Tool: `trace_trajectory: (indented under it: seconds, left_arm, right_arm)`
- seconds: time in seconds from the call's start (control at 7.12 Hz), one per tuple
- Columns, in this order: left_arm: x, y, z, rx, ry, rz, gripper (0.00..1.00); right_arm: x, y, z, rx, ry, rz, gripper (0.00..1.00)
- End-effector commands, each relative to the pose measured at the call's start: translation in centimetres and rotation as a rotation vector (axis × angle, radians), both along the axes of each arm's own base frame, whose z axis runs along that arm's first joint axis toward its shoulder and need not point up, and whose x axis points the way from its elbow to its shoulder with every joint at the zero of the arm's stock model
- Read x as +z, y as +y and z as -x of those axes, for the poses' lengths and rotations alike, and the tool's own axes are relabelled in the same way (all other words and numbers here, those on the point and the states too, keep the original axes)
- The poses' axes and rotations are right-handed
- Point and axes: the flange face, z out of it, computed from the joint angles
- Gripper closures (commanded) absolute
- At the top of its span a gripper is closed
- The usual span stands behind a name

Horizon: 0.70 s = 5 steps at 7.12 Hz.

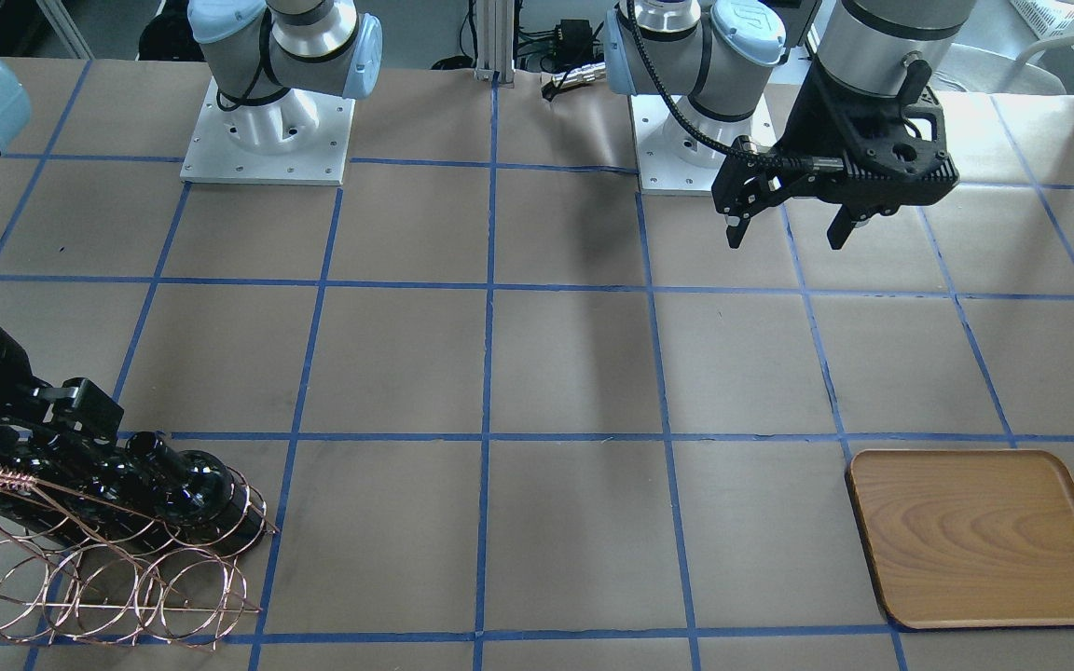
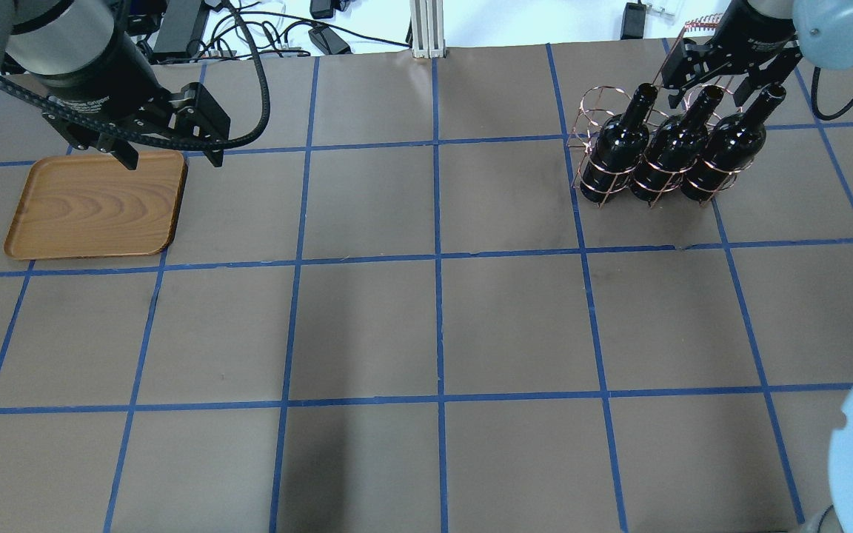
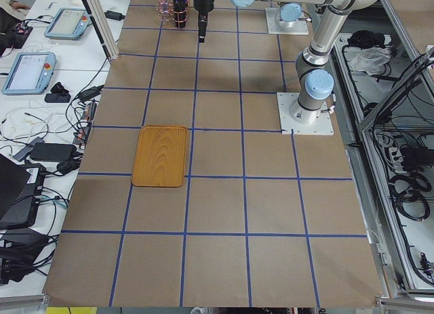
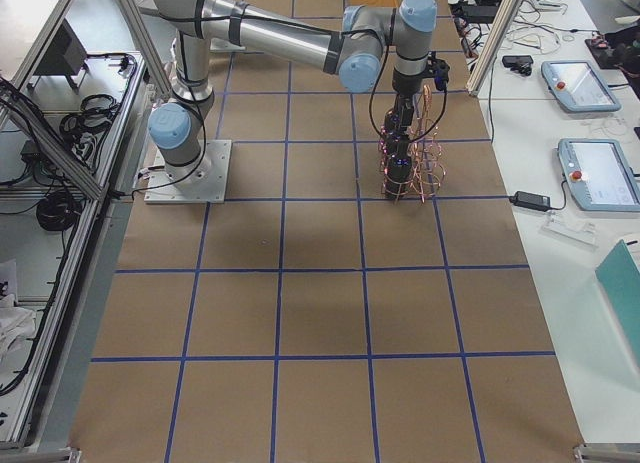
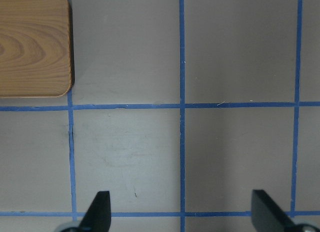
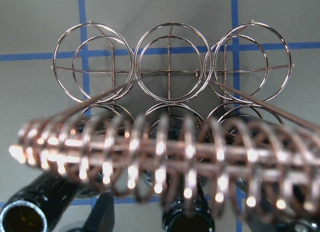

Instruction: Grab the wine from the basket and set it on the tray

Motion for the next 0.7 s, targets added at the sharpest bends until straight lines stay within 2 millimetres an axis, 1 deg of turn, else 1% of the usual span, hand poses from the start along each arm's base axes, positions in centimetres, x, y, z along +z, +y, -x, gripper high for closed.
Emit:
trace_trajectory:
  seconds: [0.0, 0.14, 0.28, 0.42, 0.56]
  left_arm:
    - [0.05, -0.01, 0.04, 0.0, 0.004, 0.002, 0.0]
    - [0.05, -0.01, 0.03, 0.0, 0.003, 0.002, 0.0]
    - [0.05, -0.01, 0.03, 0.0, 0.003, 0.002, 0.0]
    - [0.05, -0.01, 0.04, 0.0, 0.004, 0.002, 0.0]
    - [-0.02, -0.07, 0.04, 0.0, 0.004, 0.0, 0.0]
  right_arm:
    - [-2.12, -0.64, 0.08, -0.003, -0.013, -0.032, 0.09]
    - [-2.07, -0.73, 0.1, -0.005, -0.013, -0.031, 0.11]
    - [-1.83, -0.76, 0.08, -0.004, -0.015, -0.026, 0.24]
    - [-1.84, -0.73, 0.15, -0.005, -0.008, -0.029, 0.45]
    - [-1.78, -0.66, 0.18, -0.005, -0.004, -0.031, 0.6]
